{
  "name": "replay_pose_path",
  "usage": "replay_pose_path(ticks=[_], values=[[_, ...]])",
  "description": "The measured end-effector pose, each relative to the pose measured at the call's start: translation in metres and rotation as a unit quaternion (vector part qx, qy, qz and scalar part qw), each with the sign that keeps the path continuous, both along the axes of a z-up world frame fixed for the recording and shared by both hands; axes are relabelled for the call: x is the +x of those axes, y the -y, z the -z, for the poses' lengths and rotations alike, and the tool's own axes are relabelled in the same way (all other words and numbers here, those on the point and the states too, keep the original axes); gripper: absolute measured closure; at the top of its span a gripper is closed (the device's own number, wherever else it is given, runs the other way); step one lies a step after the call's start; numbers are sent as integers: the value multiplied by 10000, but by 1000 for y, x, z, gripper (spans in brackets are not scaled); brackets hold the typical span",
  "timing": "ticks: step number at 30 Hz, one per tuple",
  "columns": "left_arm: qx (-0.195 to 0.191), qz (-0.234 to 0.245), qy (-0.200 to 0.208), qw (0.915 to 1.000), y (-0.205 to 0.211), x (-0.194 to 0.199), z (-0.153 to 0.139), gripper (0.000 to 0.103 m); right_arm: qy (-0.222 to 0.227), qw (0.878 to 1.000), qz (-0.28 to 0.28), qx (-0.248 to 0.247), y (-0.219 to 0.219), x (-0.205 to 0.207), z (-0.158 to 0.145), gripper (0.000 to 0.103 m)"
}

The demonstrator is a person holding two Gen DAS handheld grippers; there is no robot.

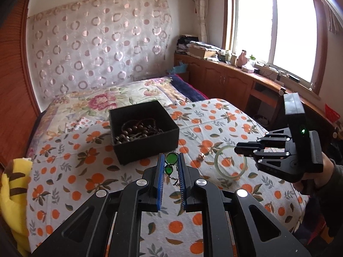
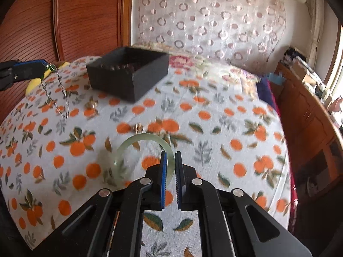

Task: Organize jewelry
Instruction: 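Close the right tool on the pale jade bangle while the left tool lifts the chain, then lower the jade bangle and green chain into the black box and open both tools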

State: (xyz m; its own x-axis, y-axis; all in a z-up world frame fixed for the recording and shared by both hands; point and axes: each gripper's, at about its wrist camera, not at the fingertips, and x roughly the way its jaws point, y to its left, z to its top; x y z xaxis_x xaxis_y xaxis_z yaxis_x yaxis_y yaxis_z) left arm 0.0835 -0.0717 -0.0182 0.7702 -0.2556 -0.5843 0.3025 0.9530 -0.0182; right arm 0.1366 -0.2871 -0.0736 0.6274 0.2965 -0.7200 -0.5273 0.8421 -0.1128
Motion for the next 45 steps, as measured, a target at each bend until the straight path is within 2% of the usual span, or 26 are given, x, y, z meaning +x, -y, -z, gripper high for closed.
replay_pose_path(ticks=[8, 20, 26, 31, 38, 45], values=[[81, -132, 150, 9998, -15, 7, -11, 92, 430, 9990, -121, -51, -27, 13, -35, 95], [101, -310, 274, 9991, -37, 29, -28, 92, 635, 9974, -198, 274, -70, 53, -61, 95], [137, -378, 261, 9989, -43, 51, -34, 92, 528, 9969, -150, 560, -89, 85, -58, 95], [175, -448, 209, 9986, -44, 71, -33, 92, 422, 9975, -160, 537, -106, 102, -48, 94], [250, -514, 110, 9983, -43, 95, -31, 92, 200, 9983, -324, 434, -117, 106, -31, 94], [299, -464, 65, 9985, -39, 110, -32, 92, 169, 9978, -383, 522, -109, 94, -34, 93]])
